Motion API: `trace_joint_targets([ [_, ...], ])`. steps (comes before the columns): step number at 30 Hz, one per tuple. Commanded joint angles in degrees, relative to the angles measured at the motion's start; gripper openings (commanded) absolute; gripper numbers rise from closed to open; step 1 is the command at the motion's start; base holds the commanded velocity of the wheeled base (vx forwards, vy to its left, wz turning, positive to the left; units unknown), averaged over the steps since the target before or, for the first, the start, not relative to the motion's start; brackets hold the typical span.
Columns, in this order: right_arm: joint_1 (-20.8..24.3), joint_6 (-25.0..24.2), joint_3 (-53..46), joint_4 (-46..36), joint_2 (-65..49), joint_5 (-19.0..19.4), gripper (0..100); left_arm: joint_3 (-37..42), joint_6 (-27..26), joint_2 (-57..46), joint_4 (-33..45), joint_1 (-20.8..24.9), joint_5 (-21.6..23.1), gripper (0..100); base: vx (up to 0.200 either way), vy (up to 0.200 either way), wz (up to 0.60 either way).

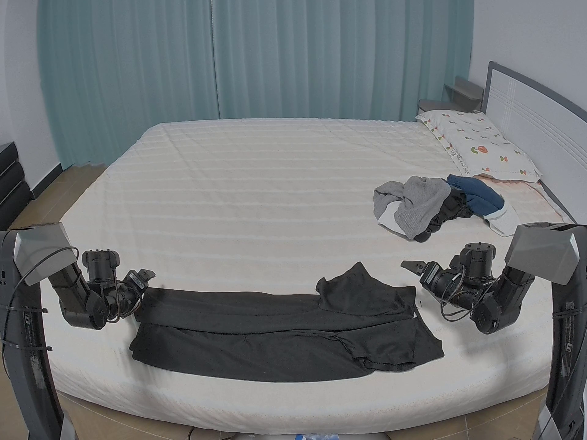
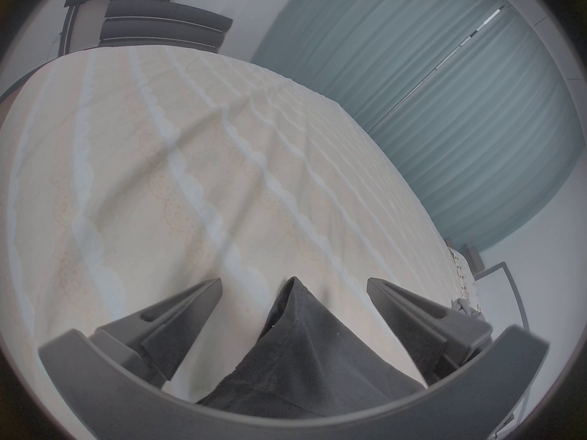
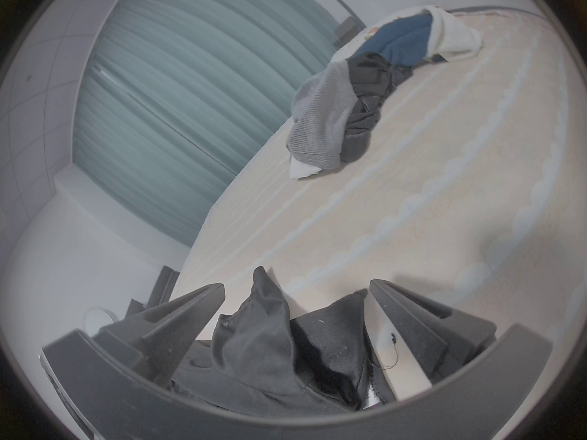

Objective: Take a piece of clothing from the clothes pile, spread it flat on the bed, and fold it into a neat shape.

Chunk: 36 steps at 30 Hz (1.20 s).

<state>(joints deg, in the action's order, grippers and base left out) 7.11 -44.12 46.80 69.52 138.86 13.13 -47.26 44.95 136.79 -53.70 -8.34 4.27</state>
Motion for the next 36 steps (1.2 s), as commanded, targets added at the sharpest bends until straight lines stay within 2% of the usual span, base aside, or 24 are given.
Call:
trace_joint_targets([
  [1,0.8,4.3,1.5,-5.4,-5.2,0.1,100,0.7,0.3,-0.7,-0.1,-0.7,0.1,100,0.0,0.0,0.0],
  [4,2.1,8.4,2.2,-10.9,-6.7,0.4,100,1.0,1.5,-1.9,-0.1,-1.5,0.1,100,0.0,0.0,0.0],
  [9,2.7,12.8,2.4,-12.5,-6.3,1.5,100,1.5,1.7,-2.8,-0.1,-1.9,0.0,100,0.0,0.0,0.0],
  [14,4.8,13.4,4.1,-15.8,-5.0,4.2,100,1.7,1.7,-2.9,-0.1,-1.9,0.0,100,0.0,0.0,0.0],
  [18,5.2,13.4,7.5,-16.8,-1.9,4.4,100,1.8,1.7,-2.9,-0.1,-1.9,0.0,100,0.0,0.0,0.0],
  [27,5.5,13.7,7.7,-17.1,-0.3,4.4,100,1.8,1.6,-2.8,-0.1,-1.9,0.0,100,0.0,0.0,0.0],
  [28,5.5,13.7,7.7,-17.1,-0.3,4.4,0,1.8,1.6,-2.8,-0.1,-1.9,0.0,100,0.0,0.0,0.0],
  [36,5.3,17.7,6.8,-18.5,-0.4,4.4,0,1.7,1.6,-2.7,-0.1,-1.9,0.0,100,0.0,0.0,0.0],
])
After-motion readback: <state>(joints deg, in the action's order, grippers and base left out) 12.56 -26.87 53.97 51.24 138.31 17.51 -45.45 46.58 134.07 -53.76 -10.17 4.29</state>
